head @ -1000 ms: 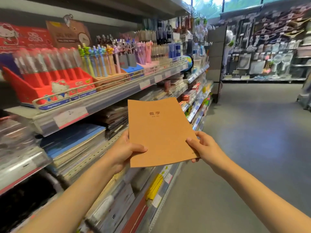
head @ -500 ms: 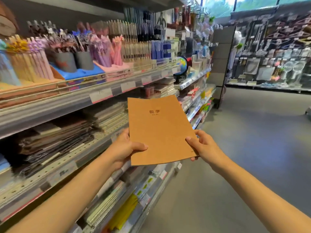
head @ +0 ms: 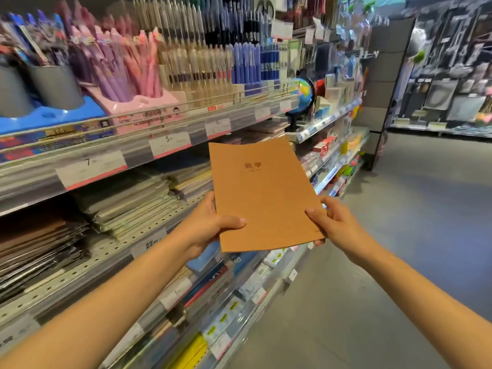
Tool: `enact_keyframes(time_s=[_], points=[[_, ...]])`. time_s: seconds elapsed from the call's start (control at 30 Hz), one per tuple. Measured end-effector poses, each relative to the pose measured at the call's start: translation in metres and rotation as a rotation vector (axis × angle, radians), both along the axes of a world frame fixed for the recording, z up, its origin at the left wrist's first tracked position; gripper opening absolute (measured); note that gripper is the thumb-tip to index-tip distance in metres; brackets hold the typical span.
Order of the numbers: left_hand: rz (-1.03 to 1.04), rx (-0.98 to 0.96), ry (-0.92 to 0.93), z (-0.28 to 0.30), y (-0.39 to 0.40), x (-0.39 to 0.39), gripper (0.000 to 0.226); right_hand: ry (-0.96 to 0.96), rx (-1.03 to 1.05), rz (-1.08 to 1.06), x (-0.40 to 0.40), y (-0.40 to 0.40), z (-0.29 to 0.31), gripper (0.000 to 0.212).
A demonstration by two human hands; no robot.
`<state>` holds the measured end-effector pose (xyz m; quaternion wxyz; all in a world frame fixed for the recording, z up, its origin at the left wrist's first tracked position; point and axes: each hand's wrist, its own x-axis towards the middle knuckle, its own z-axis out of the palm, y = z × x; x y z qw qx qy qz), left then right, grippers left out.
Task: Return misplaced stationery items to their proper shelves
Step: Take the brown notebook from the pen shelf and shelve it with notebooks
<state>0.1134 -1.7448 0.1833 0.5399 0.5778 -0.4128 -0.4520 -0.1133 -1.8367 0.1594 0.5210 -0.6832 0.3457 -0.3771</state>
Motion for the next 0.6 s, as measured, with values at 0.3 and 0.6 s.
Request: enact_keyframes(time_s=[0.3, 0.6], points=[[0.2, 0.082, 0.017, -0.011, -0.038, 0.002, 0.066, 0.013, -0.033, 0.246, 0.021, -0.091, -0.014, 0.01], [0.505, 0.129, 0.071, -0.037, -0.037, -0.034, 0.048, 0.099, -0.098, 0.583, 0.042, -0.154, -0.03, 0.021]])
